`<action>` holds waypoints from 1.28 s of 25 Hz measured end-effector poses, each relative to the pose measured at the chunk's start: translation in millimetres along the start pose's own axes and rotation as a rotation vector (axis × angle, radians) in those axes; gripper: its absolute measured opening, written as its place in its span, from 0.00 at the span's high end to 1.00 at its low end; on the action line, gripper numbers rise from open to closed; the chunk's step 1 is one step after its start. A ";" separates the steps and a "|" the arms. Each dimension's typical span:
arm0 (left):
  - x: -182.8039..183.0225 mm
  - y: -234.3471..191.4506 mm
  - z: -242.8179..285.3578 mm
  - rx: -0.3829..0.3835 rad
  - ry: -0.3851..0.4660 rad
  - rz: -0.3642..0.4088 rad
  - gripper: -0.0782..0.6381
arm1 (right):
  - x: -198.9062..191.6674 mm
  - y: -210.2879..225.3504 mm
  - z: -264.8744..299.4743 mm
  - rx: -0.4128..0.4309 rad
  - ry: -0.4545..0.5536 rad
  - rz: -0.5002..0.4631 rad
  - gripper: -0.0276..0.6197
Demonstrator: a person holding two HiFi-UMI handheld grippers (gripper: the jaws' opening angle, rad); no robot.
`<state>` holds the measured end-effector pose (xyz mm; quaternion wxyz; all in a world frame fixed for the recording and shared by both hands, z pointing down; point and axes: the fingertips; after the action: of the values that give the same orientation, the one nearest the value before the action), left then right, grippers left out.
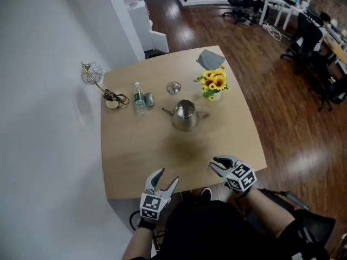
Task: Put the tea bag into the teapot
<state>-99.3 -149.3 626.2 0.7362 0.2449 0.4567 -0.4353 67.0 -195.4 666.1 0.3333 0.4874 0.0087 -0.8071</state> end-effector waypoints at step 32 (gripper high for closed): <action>-13.5 -25.4 5.4 -0.054 -0.017 0.000 0.53 | -137.1 50.8 68.4 -0.118 -0.494 -0.037 0.91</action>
<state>-121.5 -160.5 641.6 0.7465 0.2210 0.4619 -0.4249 82.9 -185.5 826.5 0.3383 0.2548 -0.0172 -0.9057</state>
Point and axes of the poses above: the fingertips, and each gripper's own axes: z forward along the fingers, y to its right, x out of its top, and after that the axes turned 4 degrees about x, right-handed
